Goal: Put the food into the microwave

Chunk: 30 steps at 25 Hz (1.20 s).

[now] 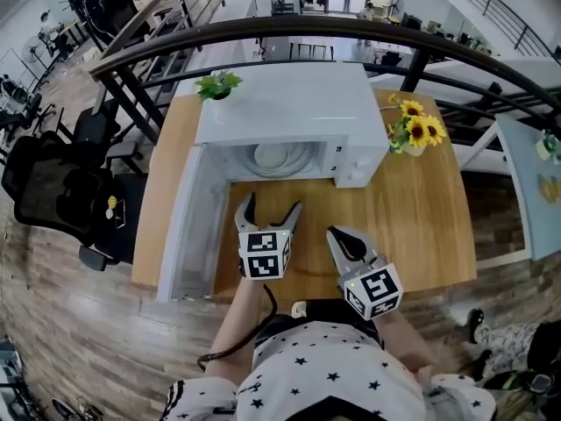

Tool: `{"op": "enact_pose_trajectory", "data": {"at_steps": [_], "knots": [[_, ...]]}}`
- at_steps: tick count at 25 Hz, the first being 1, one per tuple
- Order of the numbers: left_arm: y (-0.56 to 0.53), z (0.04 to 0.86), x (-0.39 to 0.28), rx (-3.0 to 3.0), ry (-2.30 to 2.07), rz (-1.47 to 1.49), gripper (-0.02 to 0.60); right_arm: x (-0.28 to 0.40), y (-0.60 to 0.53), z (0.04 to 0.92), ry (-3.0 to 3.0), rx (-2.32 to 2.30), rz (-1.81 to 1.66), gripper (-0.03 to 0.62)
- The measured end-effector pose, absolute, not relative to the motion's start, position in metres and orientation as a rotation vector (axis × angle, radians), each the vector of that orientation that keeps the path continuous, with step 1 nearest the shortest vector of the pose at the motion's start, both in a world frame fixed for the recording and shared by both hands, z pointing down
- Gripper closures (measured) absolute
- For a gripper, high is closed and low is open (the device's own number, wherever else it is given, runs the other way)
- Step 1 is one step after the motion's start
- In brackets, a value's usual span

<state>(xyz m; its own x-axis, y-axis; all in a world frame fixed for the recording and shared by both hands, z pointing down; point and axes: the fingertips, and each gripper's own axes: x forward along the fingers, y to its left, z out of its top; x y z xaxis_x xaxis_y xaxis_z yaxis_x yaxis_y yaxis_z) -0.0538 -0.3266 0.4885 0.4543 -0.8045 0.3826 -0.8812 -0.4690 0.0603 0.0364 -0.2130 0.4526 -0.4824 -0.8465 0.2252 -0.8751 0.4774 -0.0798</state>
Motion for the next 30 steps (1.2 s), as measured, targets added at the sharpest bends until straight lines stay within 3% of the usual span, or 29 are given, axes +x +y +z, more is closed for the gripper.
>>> {"op": "enact_pose_trajectory", "data": {"at_steps": [4, 7, 17, 21, 30], "knots": [[-0.302, 0.469, -0.062, 2.450, -1.502, 0.351, 0.229, 0.034, -0.203, 0.446, -2.572, 1.521, 0.249, 0.588], [-0.282, 0.459, -0.066, 2.450, -1.513, 0.300, 0.260, 0.034, -0.195, 0.442, -2.573, 1.536, 0.236, 0.588], [-0.234, 0.442, -0.080, 2.474, -1.557, 0.251, 0.471, 0.031, -0.181, 0.436, -2.584, 1.559, 0.219, 0.589], [-0.224, 0.439, -0.088, 2.471, -1.573, 0.240, 0.521, 0.026, -0.176, 0.435, -2.584, 1.558, 0.218, 0.588], [-0.212, 0.444, -0.095, 2.475, -1.538, 0.237, 0.557, 0.019, -0.176, 0.440, -2.581, 1.550, 0.215, 0.588]]}}
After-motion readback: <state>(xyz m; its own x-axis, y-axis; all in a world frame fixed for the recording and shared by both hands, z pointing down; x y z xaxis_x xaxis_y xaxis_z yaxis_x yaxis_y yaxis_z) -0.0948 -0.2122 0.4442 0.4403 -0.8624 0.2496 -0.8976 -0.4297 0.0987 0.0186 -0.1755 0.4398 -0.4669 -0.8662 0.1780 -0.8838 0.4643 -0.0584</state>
